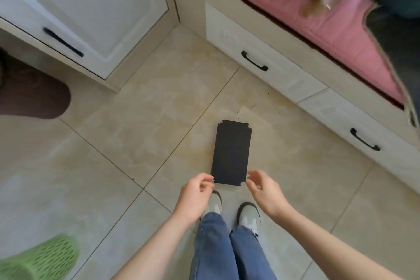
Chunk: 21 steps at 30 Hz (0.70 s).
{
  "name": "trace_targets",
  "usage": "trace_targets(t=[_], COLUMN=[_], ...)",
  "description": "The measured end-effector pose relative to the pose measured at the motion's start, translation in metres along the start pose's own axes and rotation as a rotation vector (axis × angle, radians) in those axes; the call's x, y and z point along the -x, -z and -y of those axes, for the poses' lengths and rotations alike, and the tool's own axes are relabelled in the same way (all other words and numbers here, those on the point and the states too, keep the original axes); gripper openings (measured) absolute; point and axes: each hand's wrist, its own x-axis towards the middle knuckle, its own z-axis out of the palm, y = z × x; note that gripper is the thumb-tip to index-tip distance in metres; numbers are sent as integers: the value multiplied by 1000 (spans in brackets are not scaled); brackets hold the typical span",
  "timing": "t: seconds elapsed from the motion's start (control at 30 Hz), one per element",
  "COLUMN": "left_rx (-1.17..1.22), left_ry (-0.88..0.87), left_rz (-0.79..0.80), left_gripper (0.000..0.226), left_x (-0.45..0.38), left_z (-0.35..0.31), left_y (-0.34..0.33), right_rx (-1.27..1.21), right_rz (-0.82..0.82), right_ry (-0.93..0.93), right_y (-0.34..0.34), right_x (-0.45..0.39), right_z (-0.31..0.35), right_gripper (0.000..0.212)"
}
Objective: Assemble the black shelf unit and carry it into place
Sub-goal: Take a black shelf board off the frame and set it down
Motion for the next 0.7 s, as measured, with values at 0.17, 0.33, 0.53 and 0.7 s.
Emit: trace_targets(t=[0.17,0.33,0.53,0.7], left_rx=[38,221,462,606], left_ry=[-75,-121,-143,-141], left_rz=[-132,-326,-565,-796], left_gripper=[31,29,33,27], left_x=[103,200,310,400], left_z=[-59,-113,-158,-155], left_y=[54,95,123,146], right_rx=[41,77,131,156], right_rz=[-24,19,111,201], right_ry=[190,370,517,652], right_y=[37,69,86,80], right_x=[88,169,260,327], right_z=[88,170,228,277], right_gripper=[31,28,29,30])
